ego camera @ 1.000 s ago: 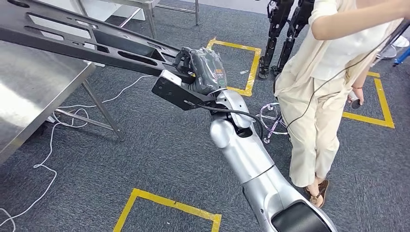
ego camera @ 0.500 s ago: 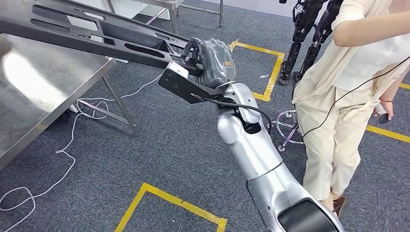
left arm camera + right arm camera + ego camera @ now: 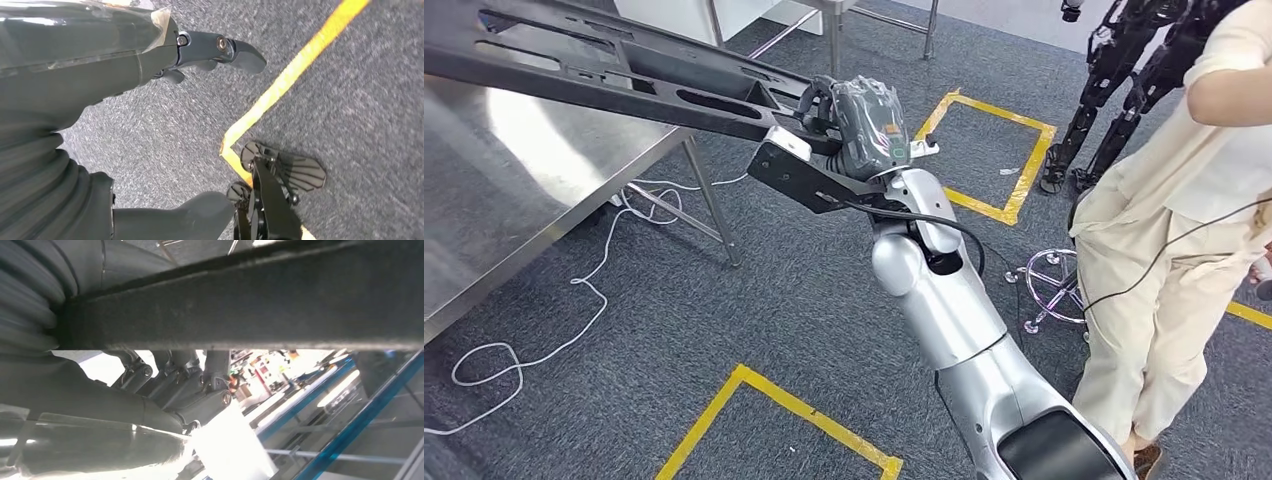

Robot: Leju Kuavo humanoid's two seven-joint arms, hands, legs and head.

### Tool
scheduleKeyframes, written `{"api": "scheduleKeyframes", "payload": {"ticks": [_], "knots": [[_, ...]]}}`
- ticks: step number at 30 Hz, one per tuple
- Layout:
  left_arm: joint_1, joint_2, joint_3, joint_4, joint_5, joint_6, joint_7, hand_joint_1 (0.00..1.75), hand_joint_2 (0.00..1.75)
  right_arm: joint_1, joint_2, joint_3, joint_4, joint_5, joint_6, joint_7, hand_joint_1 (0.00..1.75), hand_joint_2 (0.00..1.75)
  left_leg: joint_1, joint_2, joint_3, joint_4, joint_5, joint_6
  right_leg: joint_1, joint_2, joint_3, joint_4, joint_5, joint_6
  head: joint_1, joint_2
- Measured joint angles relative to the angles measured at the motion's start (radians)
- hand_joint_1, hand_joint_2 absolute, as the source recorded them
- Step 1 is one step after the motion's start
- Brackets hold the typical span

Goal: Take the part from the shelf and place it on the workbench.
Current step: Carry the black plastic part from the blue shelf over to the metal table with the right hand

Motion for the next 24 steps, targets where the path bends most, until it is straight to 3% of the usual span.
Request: {"api": "scheduleKeyframes", "payload": {"ticks": [3,4,5,6,8,9,11,13,14,16,18,20,21,22,24], "knots": [[-0.004,0.0,0.0,0.0,0.004,0.002,0.0,0.0,1.75,0.002,-0.007,0.0,0.0,0.0,0.0,-0.002,1.75,1.75,0.003,-0.028,0.004,-0.006,0.006,0.01,-0.011,0.055,-0.082,0.18,-0.074,-0.003,0.004,0.0],[-0.004,0.0,0.0,0.0,0.006,0.002,0.0,0.0,1.75,0.004,-0.01,0.0,0.001,0.0,0.0,-0.002,1.75,1.75,0.003,-0.039,0.003,-0.006,0.006,0.01,-0.013,0.06,-0.111,0.235,-0.09,0.0,0.005,0.0],[-0.004,0.0,0.0,0.0,0.007,0.002,0.0,0.0,1.75,0.006,-0.013,0.0,0.001,0.0,0.0,-0.002,1.75,1.75,0.004,-0.051,0.003,-0.005,0.006,0.009,-0.016,0.062,-0.124,0.256,-0.09,0.007,0.005,0.0],[-0.004,0.0,0.0,0.0,0.007,0.002,0.0,0.0,1.75,0.007,-0.014,0.0,0.002,0.001,-0.001,-0.002,1.75,1.75,0.004,-0.062,0.003,-0.005,0.006,0.009,-0.019,0.064,-0.118,0.237,-0.075,0.016,0.005,0.0],[-0.004,0.0,0.0,0.0,0.008,0.002,0.0,0.0,1.75,0.006,-0.015,0.0,0.003,0.002,-0.001,-0.003,1.75,1.75,0.007,-0.084,0.005,-0.003,0.005,0.005,-0.028,0.082,-0.057,0.101,-0.015,0.036,0.005,0.0],[-0.004,-0.001,0.0,0.0,0.008,0.002,0.0,0.0,1.75,0.005,-0.015,0.0,0.004,0.002,-0.002,-0.004,1.75,1.75,0.006,-0.094,0.003,-0.001,0.005,0.0,-0.032,0.097,-0.027,0.035,0.01,0.04,0.005,0.0],[-0.004,-0.001,0.0,0.0,0.008,0.003,0.0,0.0,1.75,0.004,-0.015,0.0,0.005,0.003,-0.002,-0.005,1.75,1.75,0.006,-0.109,-0.003,0.0,0.007,-0.013,-0.034,0.115,0.002,-0.03,0.034,0.035,0.005,0.0],[0.0,-0.001,0.0,0.0,0.008,0.005,0.0,0.0,1.75,0.004,-0.013,0.0,0.006,0.004,-0.002,-0.005,1.75,1.75,0.01,-0.119,-0.009,-0.004,0.01,-0.026,-0.032,0.102,0.002,-0.033,0.038,0.021,0.005,0.0],[0.002,0.0,0.001,0.0,0.008,0.005,0.0,0.0,1.75,0.004,-0.011,0.0,0.006,0.004,-0.002,-0.005,1.75,1.75,0.011,-0.112,-0.013,0.0,0.007,-0.032,-0.033,0.095,0.003,-0.036,0.041,0.014,0.005,0.0],[0.003,0.0,0.001,0.0,0.008,0.006,0.0,0.0,1.75,0.002,-0.004,0.0,0.006,0.004,-0.003,-0.005,1.75,1.75,0.011,-0.072,-0.039,0.055,-0.028,-0.039,-0.037,0.08,0.005,-0.042,0.045,-0.001,0.0,0.0],[0.001,0.0,0.001,0.0,0.01,0.003,0.0,0.0,1.75,0.001,-0.001,0.0,0.007,0.004,-0.004,-0.006,1.75,1.75,0.011,-0.033,-0.099,0.182,-0.091,-0.045,-0.032,0.062,0.007,-0.043,0.043,-0.012,-0.004,0.0],[0.001,0.0,0.001,0.0,0.013,-0.004,0.0,0.0,1.75,0.004,-0.001,0.0,0.009,0.005,-0.004,-0.006,1.75,1.75,0.012,-0.024,-0.147,0.277,-0.121,-0.048,-0.026,0.042,0.007,-0.043,0.041,-0.016,-0.004,0.0],[0.001,0.0,0.001,0.0,0.015,-0.006,0.0,0.0,1.75,0.005,-0.001,0.0,0.01,0.006,-0.005,-0.007,1.75,1.75,0.012,-0.021,-0.145,0.272,-0.108,-0.047,-0.024,0.033,0.008,-0.043,0.04,-0.017,-0.004,0.0],[0.001,0.0,0.002,0.0,0.017,-0.008,0.0,0.0,1.75,0.006,0.0,0.0,0.011,0.007,-0.005,-0.007,1.75,1.75,0.012,-0.017,-0.121,0.227,-0.08,-0.045,-0.023,0.024,0.009,-0.043,0.039,-0.017,-0.004,0.0],[0.0,0.0,0.002,0.0,0.019,-0.009,0.0,0.0,1.75,0.005,0.001,0.0,0.011,0.008,-0.005,-0.009,1.75,1.75,0.007,0.016,-0.044,0.087,-0.022,-0.037,-0.017,0.011,0.012,-0.043,0.036,-0.015,-0.005,0.0]]}}
